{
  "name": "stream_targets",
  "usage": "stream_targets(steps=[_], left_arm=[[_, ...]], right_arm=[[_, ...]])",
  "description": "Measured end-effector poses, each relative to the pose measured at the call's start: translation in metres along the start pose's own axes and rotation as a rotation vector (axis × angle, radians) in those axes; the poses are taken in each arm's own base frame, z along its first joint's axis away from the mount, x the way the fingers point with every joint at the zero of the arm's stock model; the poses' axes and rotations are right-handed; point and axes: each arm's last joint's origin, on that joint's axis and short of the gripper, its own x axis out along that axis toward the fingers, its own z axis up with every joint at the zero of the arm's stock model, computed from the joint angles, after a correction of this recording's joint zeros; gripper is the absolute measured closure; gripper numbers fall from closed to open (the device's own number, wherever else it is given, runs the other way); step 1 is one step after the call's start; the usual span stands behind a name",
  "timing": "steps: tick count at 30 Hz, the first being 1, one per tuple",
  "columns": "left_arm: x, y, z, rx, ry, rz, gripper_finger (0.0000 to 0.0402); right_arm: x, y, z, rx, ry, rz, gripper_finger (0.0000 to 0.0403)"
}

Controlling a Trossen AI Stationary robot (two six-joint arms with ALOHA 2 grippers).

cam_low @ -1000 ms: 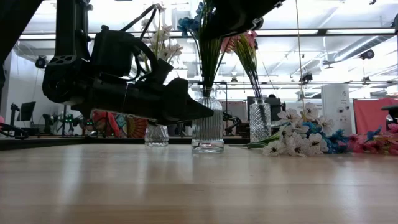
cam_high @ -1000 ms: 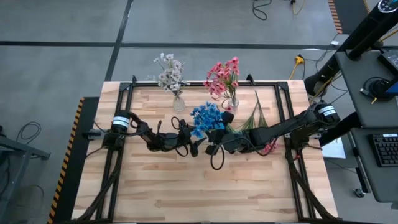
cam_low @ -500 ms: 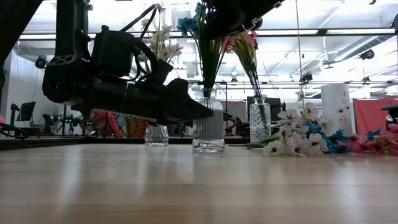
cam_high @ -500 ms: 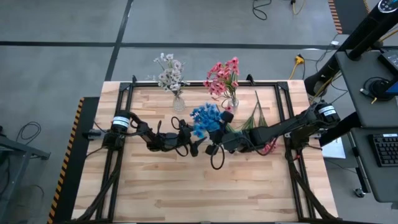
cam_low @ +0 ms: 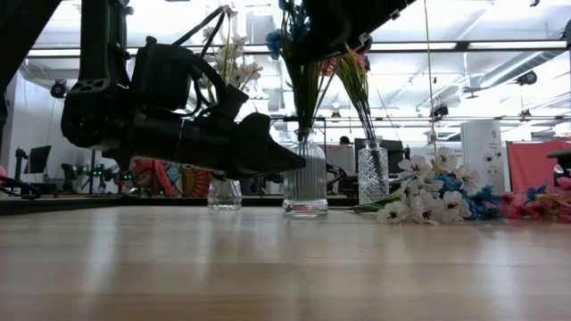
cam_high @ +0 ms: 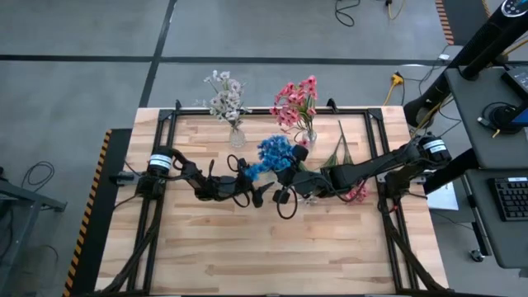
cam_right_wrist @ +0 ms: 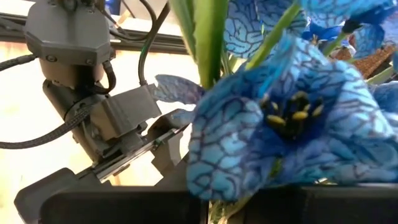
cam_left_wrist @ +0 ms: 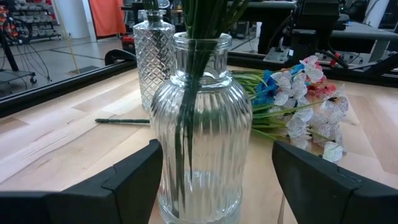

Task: Sort flowers into vase by color
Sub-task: Put the left blue flowers into the middle transparent vase, then put the white flowers into the left transparent vase

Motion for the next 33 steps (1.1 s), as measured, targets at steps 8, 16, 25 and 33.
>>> stream_targets(steps=[8,16,25,33], left_arm=[[-0.0001,-0.0001,-0.0001,0.001,0.001,0.000,0.0120],[-0.0001,-0.0001,0.0000,0.001,0.001,0.000,0.0120],[-0.0001,0.0001,0.0000,0.001,0.000,0.006,0.0120],[-0.0018,0.0010,-0.0010,-0.019,0.001,0.035,0.0120]], right_arm=[[-0.0007,-0.0007,-0.0003,0.010,0.004,0.000,0.0390],[-0.0032,-0.0027,0.0013,0.014,0.000,0.000,0.0390],[-0.0047,-0.0006,0.0015,-0.002,-0.004,0.009,0.0381],[-0.0051,0.0001,0.0008,0.022,-0.001,0.012,0.0289]])
